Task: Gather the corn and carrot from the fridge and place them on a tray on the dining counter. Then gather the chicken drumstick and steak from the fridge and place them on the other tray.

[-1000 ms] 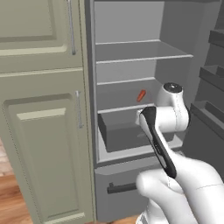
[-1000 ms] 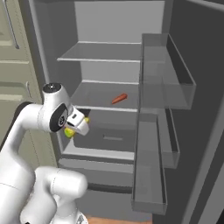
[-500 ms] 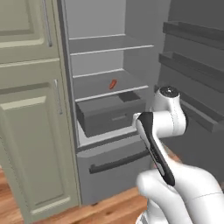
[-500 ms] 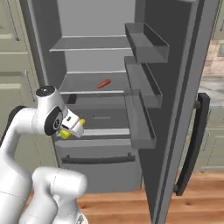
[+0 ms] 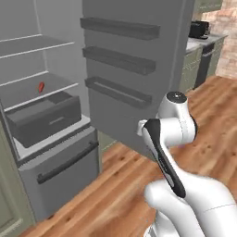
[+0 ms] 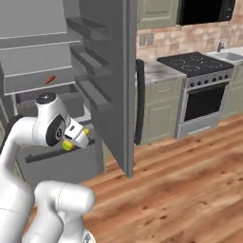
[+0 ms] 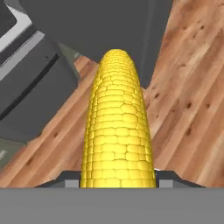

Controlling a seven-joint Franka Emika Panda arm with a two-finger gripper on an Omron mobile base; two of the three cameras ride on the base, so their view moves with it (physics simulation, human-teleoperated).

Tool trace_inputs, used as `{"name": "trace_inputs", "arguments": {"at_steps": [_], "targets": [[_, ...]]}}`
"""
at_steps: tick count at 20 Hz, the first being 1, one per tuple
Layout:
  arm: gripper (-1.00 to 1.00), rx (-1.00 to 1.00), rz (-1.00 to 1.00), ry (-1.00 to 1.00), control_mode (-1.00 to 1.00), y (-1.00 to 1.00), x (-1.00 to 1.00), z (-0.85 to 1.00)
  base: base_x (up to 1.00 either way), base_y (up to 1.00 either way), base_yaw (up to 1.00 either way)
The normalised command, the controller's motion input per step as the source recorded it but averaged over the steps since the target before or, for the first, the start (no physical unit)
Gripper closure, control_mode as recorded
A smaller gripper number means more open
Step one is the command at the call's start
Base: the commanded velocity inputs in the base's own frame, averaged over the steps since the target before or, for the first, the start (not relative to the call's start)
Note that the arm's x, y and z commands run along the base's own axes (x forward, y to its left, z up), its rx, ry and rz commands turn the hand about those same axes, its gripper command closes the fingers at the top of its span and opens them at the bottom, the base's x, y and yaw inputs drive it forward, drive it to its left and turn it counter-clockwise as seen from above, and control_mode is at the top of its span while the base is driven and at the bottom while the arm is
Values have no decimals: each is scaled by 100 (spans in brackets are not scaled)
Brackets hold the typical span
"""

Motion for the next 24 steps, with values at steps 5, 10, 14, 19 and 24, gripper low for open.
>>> {"name": "trace_inputs", "arguments": {"at_steps": [5,10,14,19,24], "targets": [[100,0,0,0,100,0,0,0,-47,-19,-74],[100,0,0,0,100,0,0,0,-67,-3,-75],[100,0,0,0,100,0,0,0,-96,0,-67],[100,0,0,0,100,0,0,0,-49,-38,-67],[100,0,0,0,100,0,0,0,2,-100,-54]]}}
